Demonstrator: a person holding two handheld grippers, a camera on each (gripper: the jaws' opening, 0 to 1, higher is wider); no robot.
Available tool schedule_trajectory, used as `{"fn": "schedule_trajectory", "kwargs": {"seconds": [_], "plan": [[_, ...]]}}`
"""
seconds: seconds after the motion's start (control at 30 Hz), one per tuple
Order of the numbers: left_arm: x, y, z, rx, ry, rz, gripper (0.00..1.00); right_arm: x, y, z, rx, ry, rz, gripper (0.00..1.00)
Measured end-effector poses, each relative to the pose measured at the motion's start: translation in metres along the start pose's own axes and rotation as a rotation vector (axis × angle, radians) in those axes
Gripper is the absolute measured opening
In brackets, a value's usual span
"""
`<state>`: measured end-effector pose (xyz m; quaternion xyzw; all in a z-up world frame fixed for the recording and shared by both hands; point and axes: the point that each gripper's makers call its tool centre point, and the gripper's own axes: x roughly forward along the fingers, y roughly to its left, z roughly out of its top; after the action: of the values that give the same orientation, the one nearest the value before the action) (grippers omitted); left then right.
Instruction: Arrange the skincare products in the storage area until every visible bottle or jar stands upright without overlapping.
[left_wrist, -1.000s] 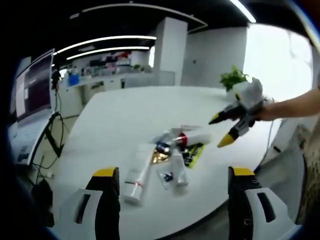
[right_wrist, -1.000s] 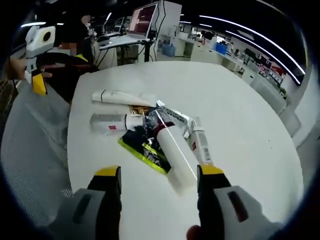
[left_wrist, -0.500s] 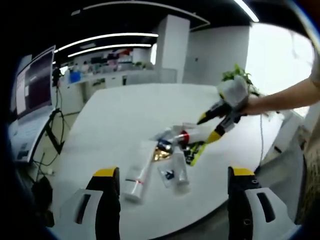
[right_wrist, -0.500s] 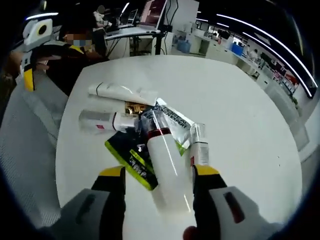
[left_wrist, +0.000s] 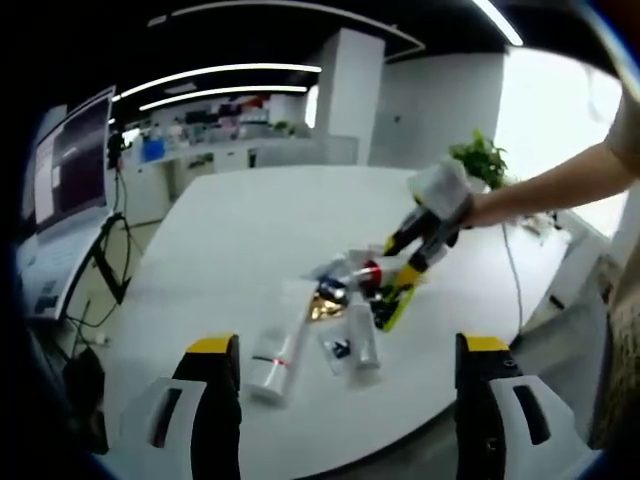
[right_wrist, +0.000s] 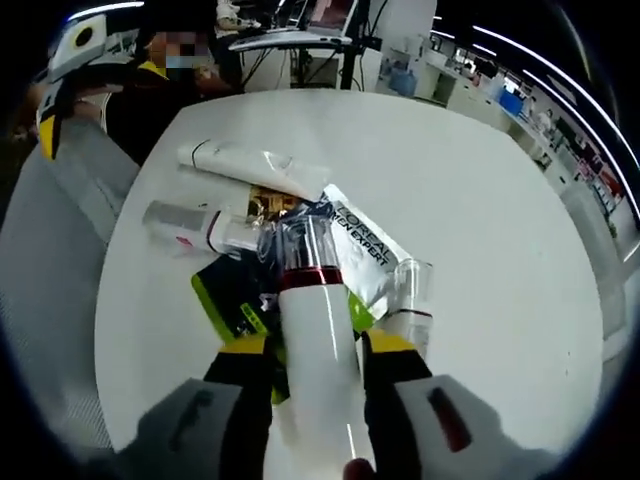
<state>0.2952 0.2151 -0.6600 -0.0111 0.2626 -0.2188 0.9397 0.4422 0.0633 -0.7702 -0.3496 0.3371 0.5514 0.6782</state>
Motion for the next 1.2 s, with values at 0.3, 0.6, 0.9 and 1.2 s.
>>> {"fn": "schedule_trajectory", "kwargs": {"seconds": [0.3,0.6,0.9,1.2], "plan": [[-0.0005,0.0021,0.0011,-0.012,-0.007,0.007,0.86,0.0065,0.002,-0.0032,-0.092,0.074,0.052,0.3],[-0.0004,0.0021,0.0011,-0.01,-0.007,0.009,0.85,0.0074,0.0015,-0.0064,-0.068,0.091,0.091,0.29],[-0.0005,0.0028,0.0022,-0.007,-0.013,0.01,0.85,0.006,0.0004,-0.0042,-0.048,0.068,0.068,0.28],[-0.0013,0.0032,0.0034,-0.006,-0.02,0.012,0.85,-0.0023,0.0038,0.0028,0.054,-0.017,0.042,0.27]]}}
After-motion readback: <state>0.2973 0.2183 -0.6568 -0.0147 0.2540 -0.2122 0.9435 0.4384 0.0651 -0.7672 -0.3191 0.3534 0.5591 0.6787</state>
